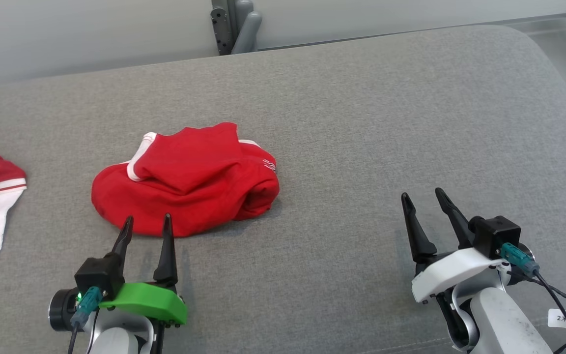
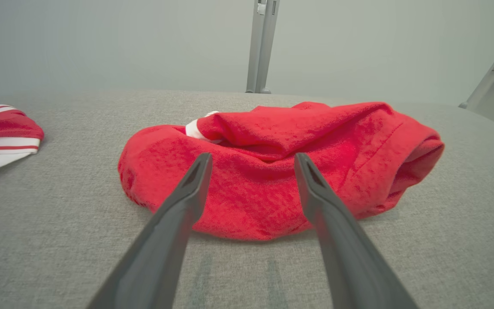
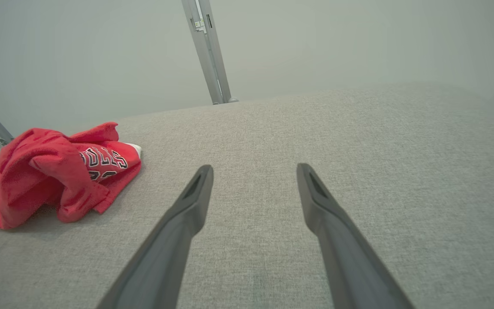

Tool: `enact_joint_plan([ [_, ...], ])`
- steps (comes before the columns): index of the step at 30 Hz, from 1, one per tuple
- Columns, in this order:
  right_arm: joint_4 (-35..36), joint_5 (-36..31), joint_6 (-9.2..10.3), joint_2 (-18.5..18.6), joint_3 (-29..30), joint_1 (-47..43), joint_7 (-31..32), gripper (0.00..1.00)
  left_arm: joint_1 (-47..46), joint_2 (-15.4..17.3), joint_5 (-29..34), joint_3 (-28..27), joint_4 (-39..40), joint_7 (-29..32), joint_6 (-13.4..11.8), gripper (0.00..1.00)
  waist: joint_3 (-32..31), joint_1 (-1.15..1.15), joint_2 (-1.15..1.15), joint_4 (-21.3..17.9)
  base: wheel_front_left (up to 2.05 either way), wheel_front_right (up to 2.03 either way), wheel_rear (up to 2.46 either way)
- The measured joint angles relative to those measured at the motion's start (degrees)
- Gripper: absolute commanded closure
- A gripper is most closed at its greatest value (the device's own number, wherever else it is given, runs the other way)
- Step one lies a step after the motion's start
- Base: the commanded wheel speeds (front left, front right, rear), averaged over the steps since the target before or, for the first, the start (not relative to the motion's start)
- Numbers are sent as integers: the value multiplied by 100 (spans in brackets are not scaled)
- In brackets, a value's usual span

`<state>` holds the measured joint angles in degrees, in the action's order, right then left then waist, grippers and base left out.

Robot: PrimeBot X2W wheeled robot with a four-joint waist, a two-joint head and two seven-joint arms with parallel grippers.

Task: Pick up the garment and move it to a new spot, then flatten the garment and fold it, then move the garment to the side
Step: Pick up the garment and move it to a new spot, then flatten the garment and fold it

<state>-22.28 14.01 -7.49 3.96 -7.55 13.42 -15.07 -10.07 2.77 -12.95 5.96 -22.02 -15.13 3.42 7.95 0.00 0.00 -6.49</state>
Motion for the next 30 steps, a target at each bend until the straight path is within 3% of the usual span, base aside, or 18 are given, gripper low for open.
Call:
enact_joint_plan([
  [6, -20, 3, 0, 4, -107, 1, 0, 0, 360, 2, 29, -238, 345, 0, -51, 0, -83, 0, 0, 312, 0, 0, 0],
  [14, -8, 120, 0, 25, -307, 12, 1, 0, 581, 1, -19, -57, 468, 0, -91, 0, -144, 0, 0, 691, 0, 0, 0],
  [19, 158, 255, 0, 130, -782, 421, 0, 0, 545, 0, -60, 152, 439, 0, -91, 0, -91, 0, 0, 932, 0, 0, 0],
  [30, -1094, 464, -1, 400, -1637, 1095, 0, 0, 458, 2, -266, 523, 388, 0, -145, 0, 118, 0, 0, 1551, 0, 0, 0],
])
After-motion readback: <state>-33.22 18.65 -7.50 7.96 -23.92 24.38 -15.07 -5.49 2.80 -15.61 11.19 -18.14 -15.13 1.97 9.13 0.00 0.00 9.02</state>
